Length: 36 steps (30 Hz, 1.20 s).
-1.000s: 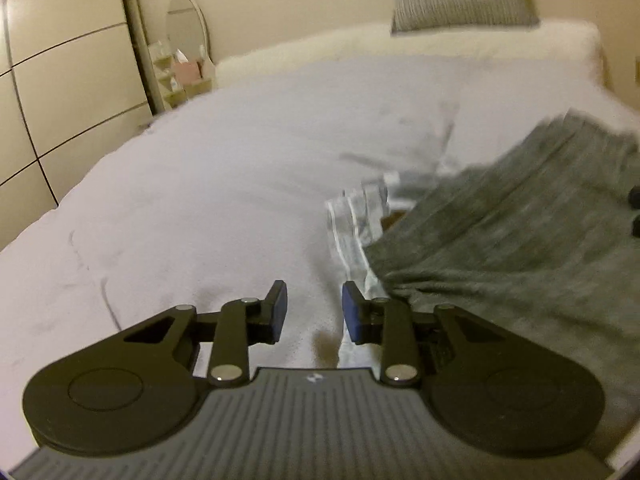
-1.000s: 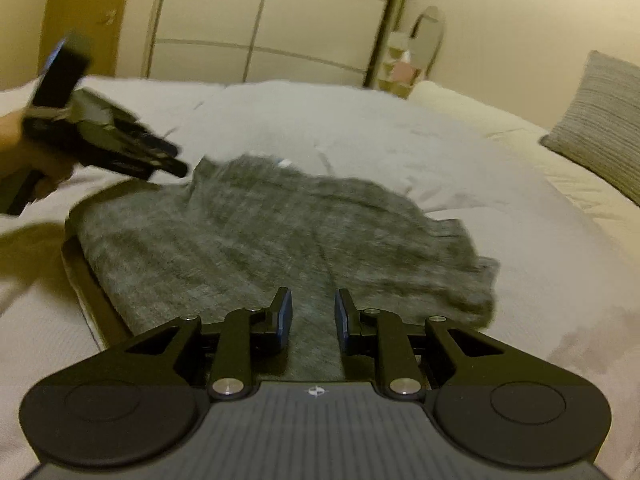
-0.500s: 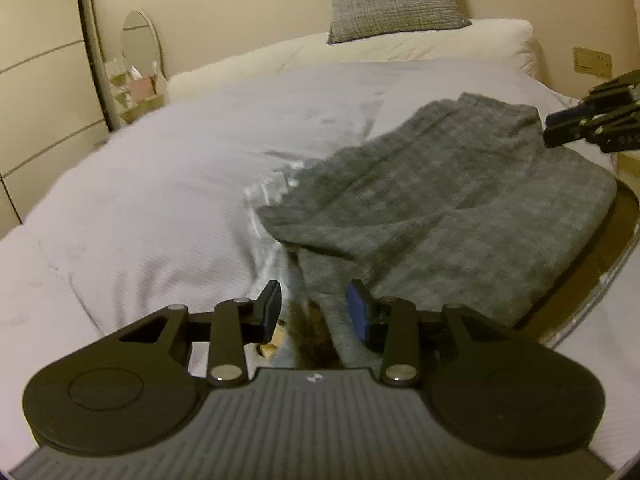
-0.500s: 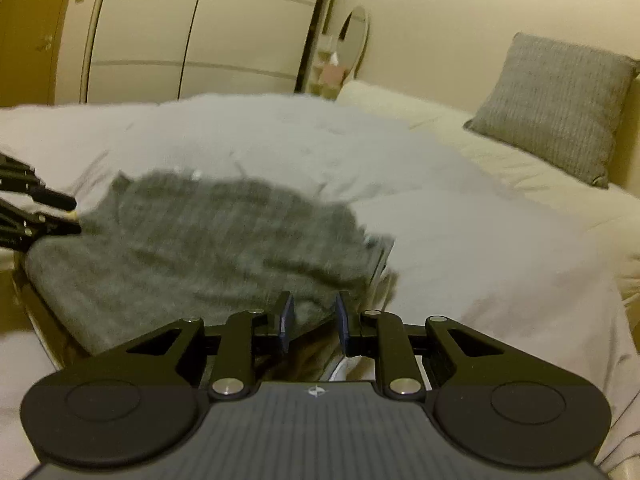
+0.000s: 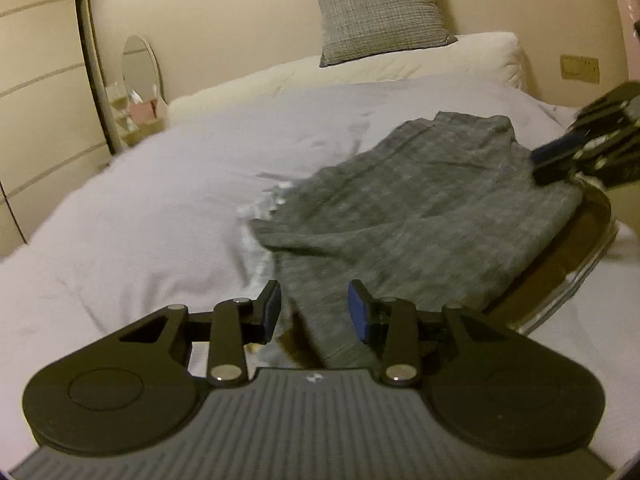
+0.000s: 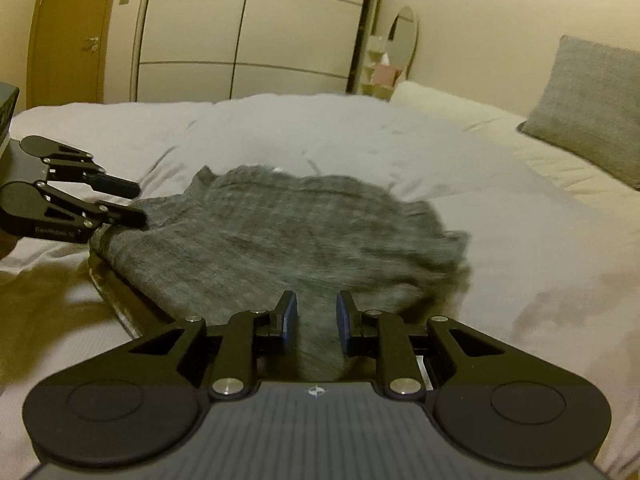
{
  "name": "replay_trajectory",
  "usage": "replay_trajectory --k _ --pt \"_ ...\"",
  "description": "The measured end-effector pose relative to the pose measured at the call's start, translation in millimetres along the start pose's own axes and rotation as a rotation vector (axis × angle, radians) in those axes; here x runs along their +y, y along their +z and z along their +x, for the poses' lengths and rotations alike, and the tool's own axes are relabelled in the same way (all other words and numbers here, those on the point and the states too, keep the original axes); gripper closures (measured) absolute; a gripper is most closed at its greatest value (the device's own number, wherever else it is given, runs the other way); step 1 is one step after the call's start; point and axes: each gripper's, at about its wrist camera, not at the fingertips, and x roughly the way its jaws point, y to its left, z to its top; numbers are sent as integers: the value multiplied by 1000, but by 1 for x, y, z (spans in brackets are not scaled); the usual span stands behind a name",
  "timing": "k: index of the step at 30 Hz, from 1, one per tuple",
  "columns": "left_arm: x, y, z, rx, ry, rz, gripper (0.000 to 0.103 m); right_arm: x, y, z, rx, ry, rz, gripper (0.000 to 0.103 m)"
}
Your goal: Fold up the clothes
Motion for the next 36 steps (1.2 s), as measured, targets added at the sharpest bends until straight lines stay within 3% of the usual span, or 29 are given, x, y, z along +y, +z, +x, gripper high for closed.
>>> replay_trajectory --k 2,5,10,15,18,20,22,27,36 --pt "0 -4 -11 -10 2 -14 70 -1 -6 -11 -17 13 33 81" --pt "-6 -15 -10 29 3 -11 71 5 -19 -9 25 14 36 81" --pt "-4 -16 -22 48 66 -108 69 10 -24 -28 22 -4 110 78" --pt "-20 -22 -50 38 95 -214 47 26 -39 -58 32 -21 260 59" --pt "-34 -29 -69 42 97 -264 31 41 -49 -77 36 -41 348 41" --pt "-43 -34 -83 37 102 -295 8 50 -52 -90 35 -58 397 25" --pt "-51 -39 -96 31 112 -330 2 59 -54 -102 32 -73 430 18" --pt "-60 -49 -124 60 132 -410 1 77 -54 -127 33 -83 442 15" --pt "-72 -45 -171 40 122 -414 1 91 -51 -158 68 -143 452 14"
